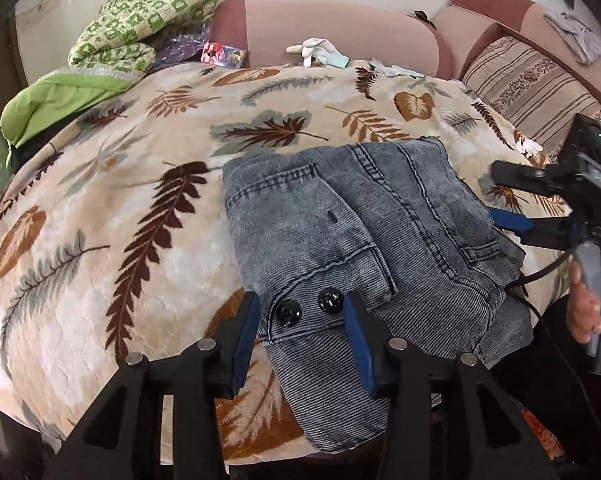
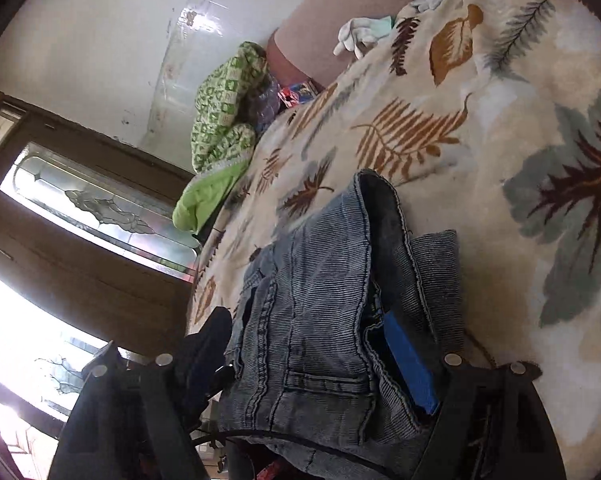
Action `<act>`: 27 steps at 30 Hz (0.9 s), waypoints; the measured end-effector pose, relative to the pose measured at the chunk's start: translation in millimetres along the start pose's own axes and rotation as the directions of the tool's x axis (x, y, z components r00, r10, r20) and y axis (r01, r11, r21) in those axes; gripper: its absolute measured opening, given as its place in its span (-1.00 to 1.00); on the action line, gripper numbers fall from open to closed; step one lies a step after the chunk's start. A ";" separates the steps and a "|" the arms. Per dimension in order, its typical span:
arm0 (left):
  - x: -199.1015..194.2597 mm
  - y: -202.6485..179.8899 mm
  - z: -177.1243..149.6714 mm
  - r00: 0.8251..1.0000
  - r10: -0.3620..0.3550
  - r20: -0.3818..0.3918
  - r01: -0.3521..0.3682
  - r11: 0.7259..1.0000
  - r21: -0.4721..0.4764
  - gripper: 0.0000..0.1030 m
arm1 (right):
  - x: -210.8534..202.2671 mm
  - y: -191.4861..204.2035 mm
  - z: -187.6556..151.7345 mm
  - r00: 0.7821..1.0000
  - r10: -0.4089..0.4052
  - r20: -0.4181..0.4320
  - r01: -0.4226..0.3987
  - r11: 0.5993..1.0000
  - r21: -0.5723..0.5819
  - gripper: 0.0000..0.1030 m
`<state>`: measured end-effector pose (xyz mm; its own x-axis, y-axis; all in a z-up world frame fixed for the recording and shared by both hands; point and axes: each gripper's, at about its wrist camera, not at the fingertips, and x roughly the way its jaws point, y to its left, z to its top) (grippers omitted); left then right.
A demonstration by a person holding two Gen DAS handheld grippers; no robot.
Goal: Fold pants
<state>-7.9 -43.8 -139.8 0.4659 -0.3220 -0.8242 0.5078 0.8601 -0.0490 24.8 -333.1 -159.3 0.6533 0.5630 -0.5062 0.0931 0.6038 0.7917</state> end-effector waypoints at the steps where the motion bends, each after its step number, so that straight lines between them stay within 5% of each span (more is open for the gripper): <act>1: 0.8 0.2 -1.4 1.000 -0.004 -0.001 0.004 1.000 -0.002 -0.14 | 5.6 -0.8 1.2 0.999 -0.033 -0.004 0.033 0.999 0.003 0.57; 5: 1.4 6.2 -7.0 1.000 -0.027 -0.002 0.027 0.999 -0.019 -0.12 | 20.4 4.3 -5.8 0.996 -0.055 -0.076 0.052 0.997 -0.048 0.58; 9: 1.9 19.9 -10.0 0.999 -0.035 -0.014 0.035 0.998 -0.044 -0.09 | 21.3 12.2 -21.0 0.984 0.049 -0.170 -0.059 0.997 -0.053 0.58; 14: -4.5 39.0 -12.6 0.999 -0.044 0.001 0.044 0.996 -0.076 -0.09 | 12.0 24.9 -43.2 0.931 0.255 -0.263 -0.258 0.966 0.024 0.58; 19: 0.5 26.1 -15.5 0.999 -0.036 0.013 0.037 0.999 -0.007 -0.09 | -8.8 21.8 -61.5 0.958 0.168 -0.232 -0.179 0.983 -0.028 0.58; 23: 0.2 18.8 -14.4 1.000 -0.020 0.018 0.019 0.999 0.037 -0.09 | -12.4 2.9 -52.9 0.974 0.066 -0.216 -0.061 0.998 0.031 0.58; 27: -15.7 23.9 -7.1 0.998 -0.042 0.053 0.041 0.999 0.021 -0.09 | -43.8 25.8 -31.2 0.992 0.022 -0.123 -0.032 0.996 -0.078 0.58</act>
<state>-8.2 -15.4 -132.1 0.4820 -0.3786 -0.7902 0.5413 0.8378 -0.0712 -24.8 -324.6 -127.3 0.5575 0.6418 -0.5267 0.0131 0.6275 0.7785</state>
